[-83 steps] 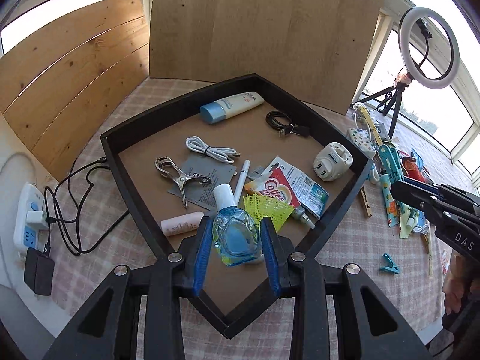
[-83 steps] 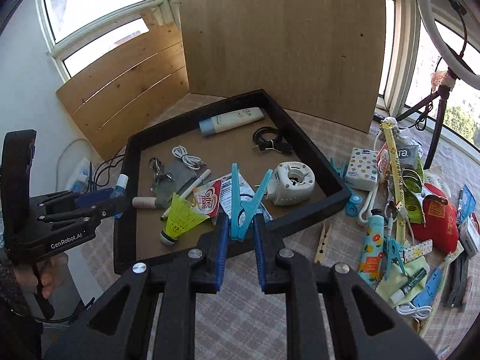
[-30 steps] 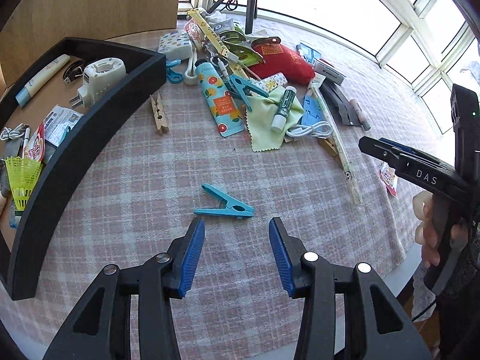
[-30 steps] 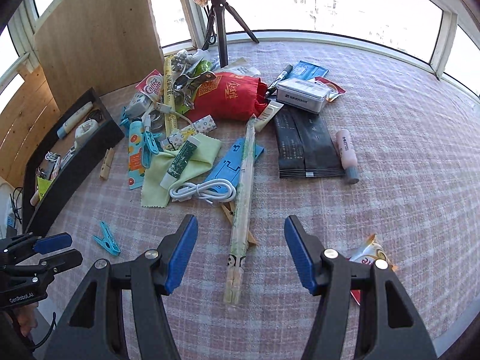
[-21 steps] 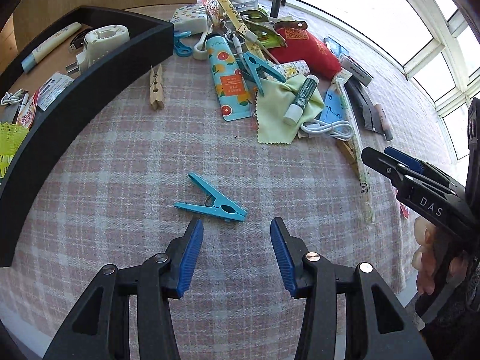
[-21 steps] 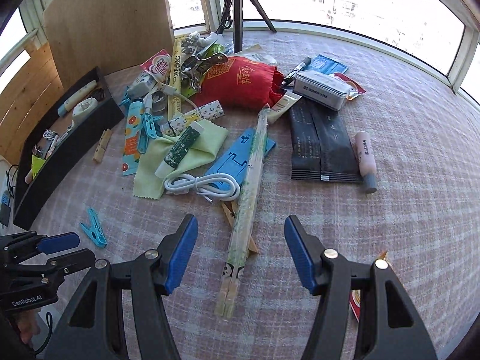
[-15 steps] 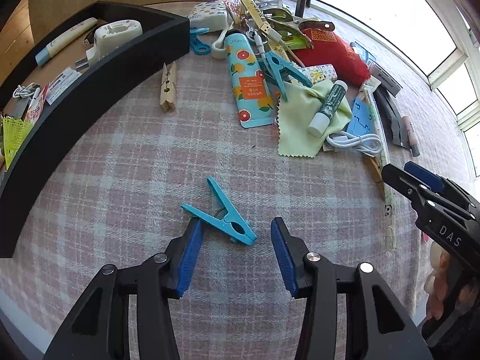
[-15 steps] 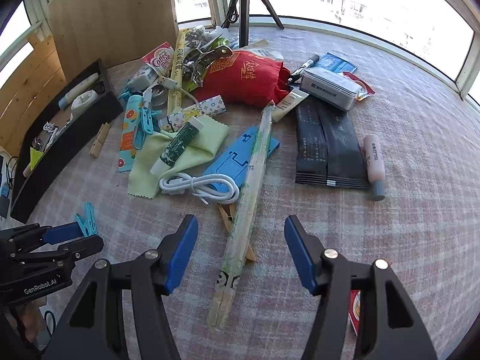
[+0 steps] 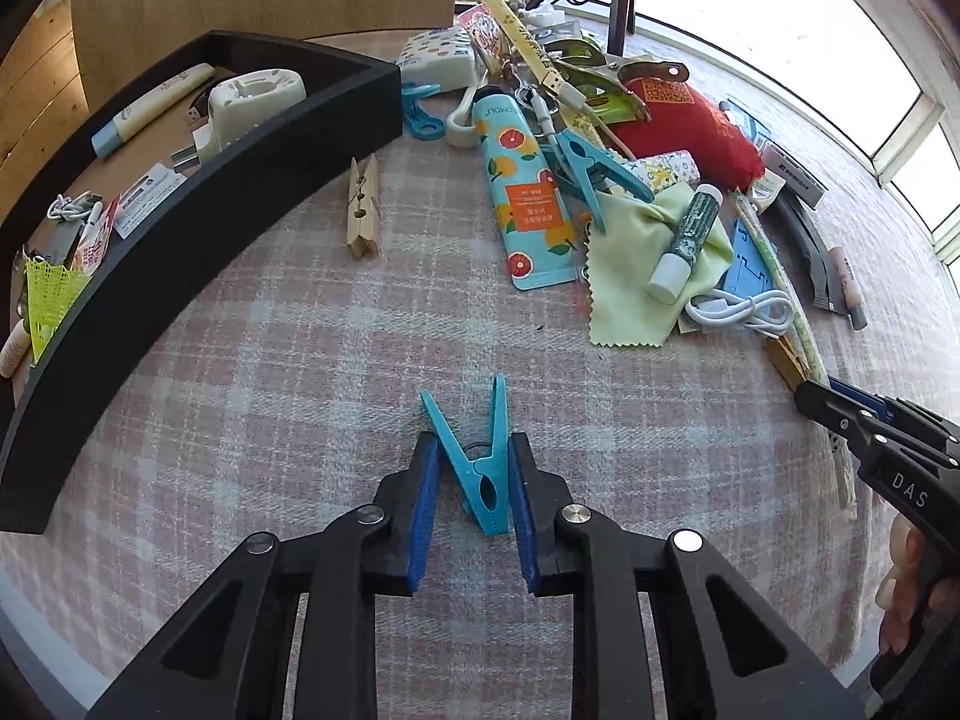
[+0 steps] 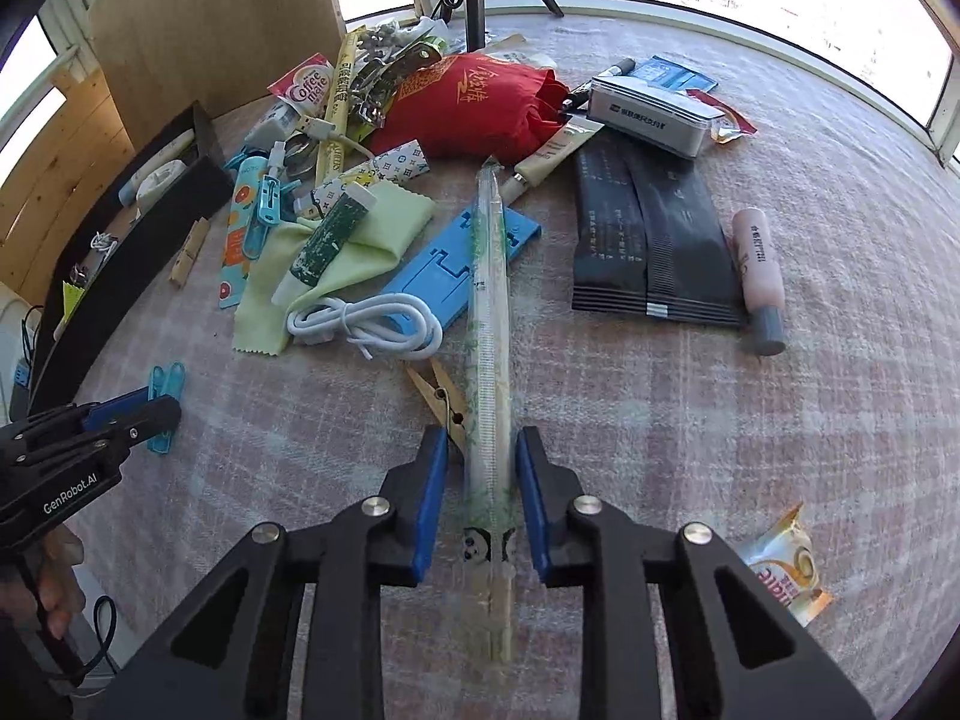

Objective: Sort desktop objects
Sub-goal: 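Grasp teal clothespin with left tool while right tool grasps long clear stick, then carry clothespin and stick into the black tray and open both tools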

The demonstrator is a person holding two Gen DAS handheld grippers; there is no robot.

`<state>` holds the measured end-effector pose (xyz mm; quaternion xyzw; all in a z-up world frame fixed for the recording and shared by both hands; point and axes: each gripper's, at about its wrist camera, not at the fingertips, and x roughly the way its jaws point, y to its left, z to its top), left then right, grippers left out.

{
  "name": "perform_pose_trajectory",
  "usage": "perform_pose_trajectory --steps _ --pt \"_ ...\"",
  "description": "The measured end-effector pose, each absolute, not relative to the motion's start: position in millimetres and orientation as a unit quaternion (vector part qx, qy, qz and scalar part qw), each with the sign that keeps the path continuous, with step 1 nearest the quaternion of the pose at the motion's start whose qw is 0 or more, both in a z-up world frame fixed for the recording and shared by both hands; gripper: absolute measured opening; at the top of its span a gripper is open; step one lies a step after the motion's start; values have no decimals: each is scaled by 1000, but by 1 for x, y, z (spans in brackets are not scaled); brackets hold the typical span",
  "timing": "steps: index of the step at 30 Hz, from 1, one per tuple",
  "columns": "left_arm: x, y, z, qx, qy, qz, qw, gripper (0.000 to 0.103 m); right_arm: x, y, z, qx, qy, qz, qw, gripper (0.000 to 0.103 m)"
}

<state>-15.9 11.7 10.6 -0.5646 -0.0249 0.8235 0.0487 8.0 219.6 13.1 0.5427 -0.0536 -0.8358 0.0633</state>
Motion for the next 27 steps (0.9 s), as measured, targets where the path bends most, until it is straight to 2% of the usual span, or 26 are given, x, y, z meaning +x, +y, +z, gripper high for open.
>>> perform_pose_trajectory --steps 1,7,14,21,27 --pt "-15 12 11 -565 -26 823 52 21 9 221 13 544 -59 -835 61 18" --pt "-9 3 12 -569 -39 818 72 21 17 229 15 539 -91 -835 58 13" --pt "-4 -16 8 -571 -44 815 84 20 27 238 29 528 -129 -837 63 13" --pt "7 -42 13 -568 -47 817 90 20 34 242 31 525 -133 -839 51 13" --pt "11 -56 33 -550 -54 828 93 20 38 240 54 502 -134 -853 54 13"
